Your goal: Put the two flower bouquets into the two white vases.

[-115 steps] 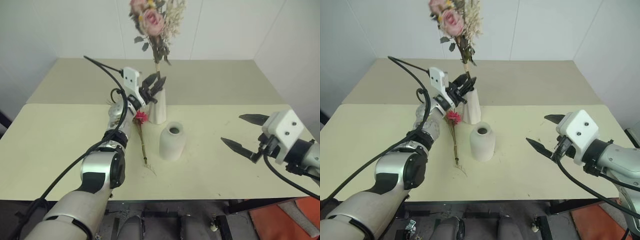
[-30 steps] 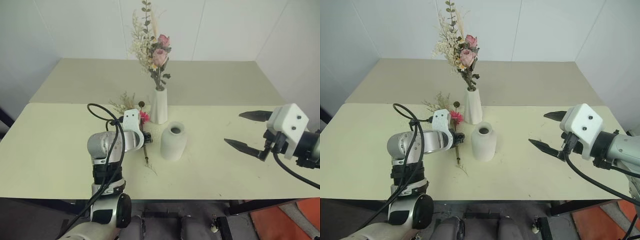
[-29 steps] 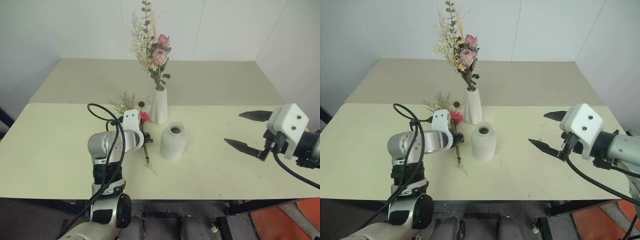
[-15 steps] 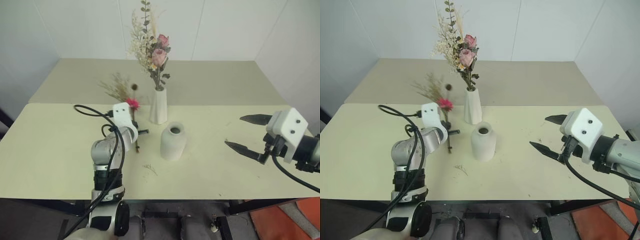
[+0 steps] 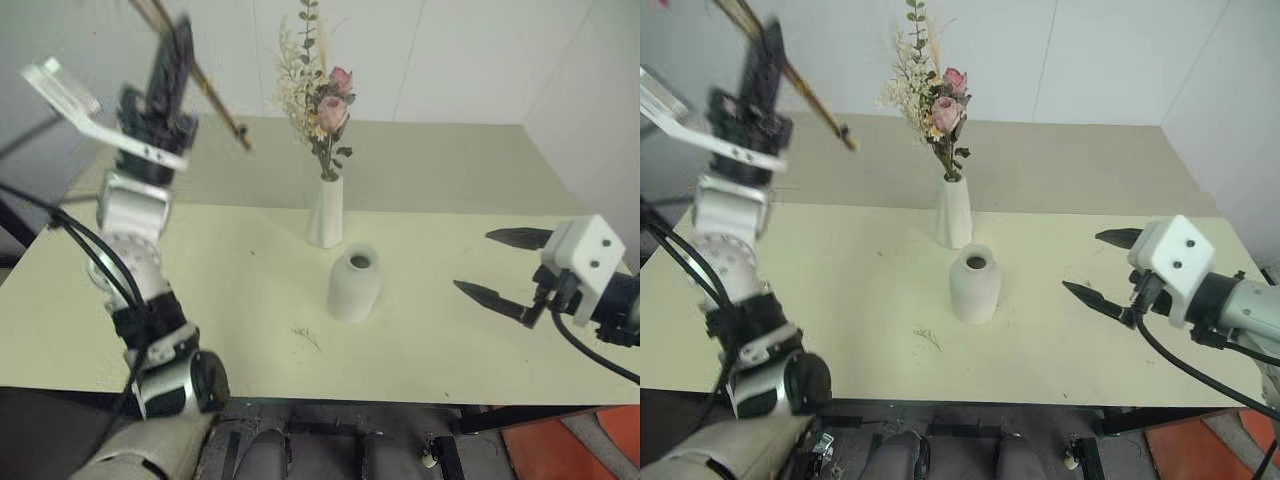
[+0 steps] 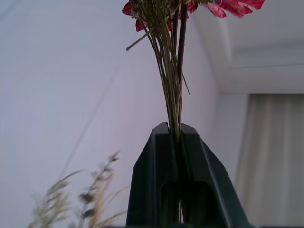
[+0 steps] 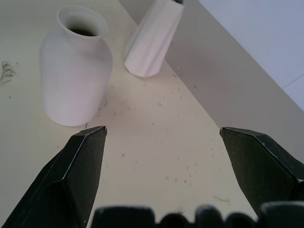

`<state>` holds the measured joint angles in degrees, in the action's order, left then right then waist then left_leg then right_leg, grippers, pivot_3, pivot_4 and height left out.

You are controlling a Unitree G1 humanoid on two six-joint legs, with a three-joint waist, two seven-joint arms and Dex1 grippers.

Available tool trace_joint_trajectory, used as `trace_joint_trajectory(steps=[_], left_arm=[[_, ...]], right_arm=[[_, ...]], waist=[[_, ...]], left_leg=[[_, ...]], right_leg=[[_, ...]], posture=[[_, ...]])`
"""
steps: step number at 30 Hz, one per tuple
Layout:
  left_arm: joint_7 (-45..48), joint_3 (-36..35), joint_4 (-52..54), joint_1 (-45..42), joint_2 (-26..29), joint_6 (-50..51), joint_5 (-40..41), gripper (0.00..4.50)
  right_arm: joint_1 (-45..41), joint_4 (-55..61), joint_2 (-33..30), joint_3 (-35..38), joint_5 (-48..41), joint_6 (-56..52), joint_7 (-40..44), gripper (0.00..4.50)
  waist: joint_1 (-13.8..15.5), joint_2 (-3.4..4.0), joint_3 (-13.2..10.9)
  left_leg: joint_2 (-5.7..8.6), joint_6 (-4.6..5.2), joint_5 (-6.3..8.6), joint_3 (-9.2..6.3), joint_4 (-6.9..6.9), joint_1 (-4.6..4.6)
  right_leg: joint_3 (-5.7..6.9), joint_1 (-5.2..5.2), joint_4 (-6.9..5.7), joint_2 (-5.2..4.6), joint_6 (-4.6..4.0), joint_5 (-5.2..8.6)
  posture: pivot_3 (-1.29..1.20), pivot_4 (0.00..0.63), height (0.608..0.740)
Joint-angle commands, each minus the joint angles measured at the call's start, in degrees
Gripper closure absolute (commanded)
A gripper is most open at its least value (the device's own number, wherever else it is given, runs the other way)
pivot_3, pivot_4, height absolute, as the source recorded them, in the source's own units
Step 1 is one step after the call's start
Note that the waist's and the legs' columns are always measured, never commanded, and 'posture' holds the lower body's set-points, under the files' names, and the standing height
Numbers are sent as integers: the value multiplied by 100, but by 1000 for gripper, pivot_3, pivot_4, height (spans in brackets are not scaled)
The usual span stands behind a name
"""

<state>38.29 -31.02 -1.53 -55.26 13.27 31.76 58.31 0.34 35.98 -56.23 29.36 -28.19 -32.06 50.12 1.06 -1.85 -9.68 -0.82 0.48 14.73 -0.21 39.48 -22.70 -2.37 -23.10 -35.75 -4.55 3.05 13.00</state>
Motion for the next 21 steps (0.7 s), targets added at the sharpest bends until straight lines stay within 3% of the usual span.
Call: trace_joint_trajectory(steps=[1,8,16,21], left_arm=[[890,287,-1042,-382,94,116,174,4459],[2562,1308,-2523,-1006,45,272,-412,4459],[3934,2560,-2780,-914,-19,-449,-1649,4459],[4160,2682,-3005,-906,-54,-769,-1987,4459]], right_arm=[[206,144,-90,728,-287,-197,243,0],[943,615,128,1720,-536,-498,327,0],[1604,1399,597,2189,-686,-777,-81,0],[1811,1562,657,2288,-683,-791,-233,0]], waist=[[-27,1,1],[-71,-3,-2],[-104,-3,-2],[-111,-3,-2]], left_leg=[[0,0,0,0,0,2],[-3,1,0,-2,-1,-6],[-3,2,1,-1,-9,-8],[-4,2,1,1,-9,-8]], right_leg=[[-1,0,-4,1,0,0],[-2,-7,-1,6,0,0],[-9,-14,-1,7,2,2],[-11,-14,-1,7,2,2]], posture=[[0,150,740],[0,150,740],[0,150,740],[0,150,740]])
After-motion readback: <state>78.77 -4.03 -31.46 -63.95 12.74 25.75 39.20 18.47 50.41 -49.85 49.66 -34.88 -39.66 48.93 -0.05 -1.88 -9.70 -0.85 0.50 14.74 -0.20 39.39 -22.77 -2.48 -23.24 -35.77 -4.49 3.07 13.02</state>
